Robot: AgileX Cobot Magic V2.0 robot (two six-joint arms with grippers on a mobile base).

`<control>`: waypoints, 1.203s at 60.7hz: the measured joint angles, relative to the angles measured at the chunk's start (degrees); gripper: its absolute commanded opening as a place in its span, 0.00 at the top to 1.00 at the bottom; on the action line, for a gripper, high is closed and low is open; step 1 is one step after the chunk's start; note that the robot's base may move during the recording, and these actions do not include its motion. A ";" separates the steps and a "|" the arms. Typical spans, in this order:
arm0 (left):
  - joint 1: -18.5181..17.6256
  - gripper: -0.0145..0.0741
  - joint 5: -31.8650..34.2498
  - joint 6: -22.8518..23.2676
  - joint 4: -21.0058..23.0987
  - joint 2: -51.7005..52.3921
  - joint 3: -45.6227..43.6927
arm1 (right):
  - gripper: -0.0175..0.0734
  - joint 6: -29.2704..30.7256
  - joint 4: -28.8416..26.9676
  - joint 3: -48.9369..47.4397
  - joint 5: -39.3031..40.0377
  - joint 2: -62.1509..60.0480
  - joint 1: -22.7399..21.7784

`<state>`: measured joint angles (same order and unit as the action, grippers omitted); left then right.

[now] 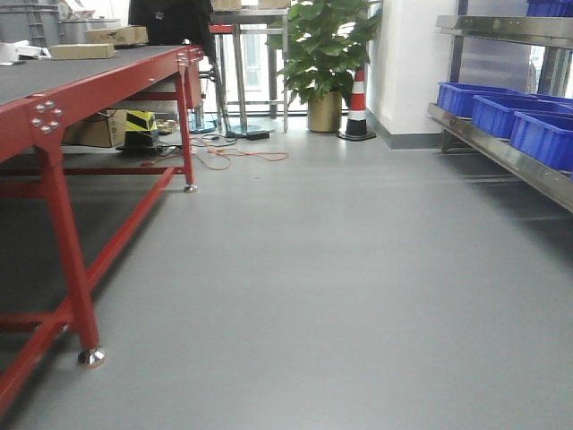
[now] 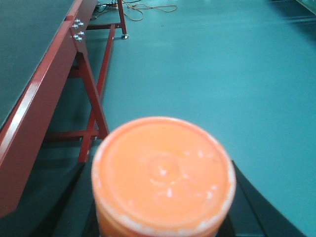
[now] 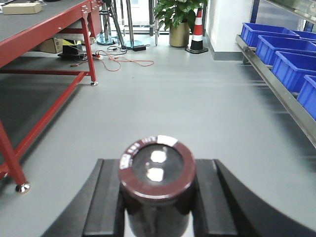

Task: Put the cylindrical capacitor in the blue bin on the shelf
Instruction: 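Drive the base away from the table to the shelf of blue bins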

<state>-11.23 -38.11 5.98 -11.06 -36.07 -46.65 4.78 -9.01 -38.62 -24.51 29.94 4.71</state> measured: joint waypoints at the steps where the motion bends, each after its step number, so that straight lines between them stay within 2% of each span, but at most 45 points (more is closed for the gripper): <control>1: 0.00 0.96 0.00 0.00 0.00 0.00 0.00 | 0.98 0.00 0.00 0.00 0.00 0.00 0.00; 73: 0.00 0.96 0.00 0.00 -0.10 0.00 0.00 | 0.98 0.00 0.00 0.00 0.00 0.00 0.00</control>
<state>-11.23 -38.11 5.98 -11.16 -36.07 -46.65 4.78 -9.01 -38.62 -24.51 29.94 4.71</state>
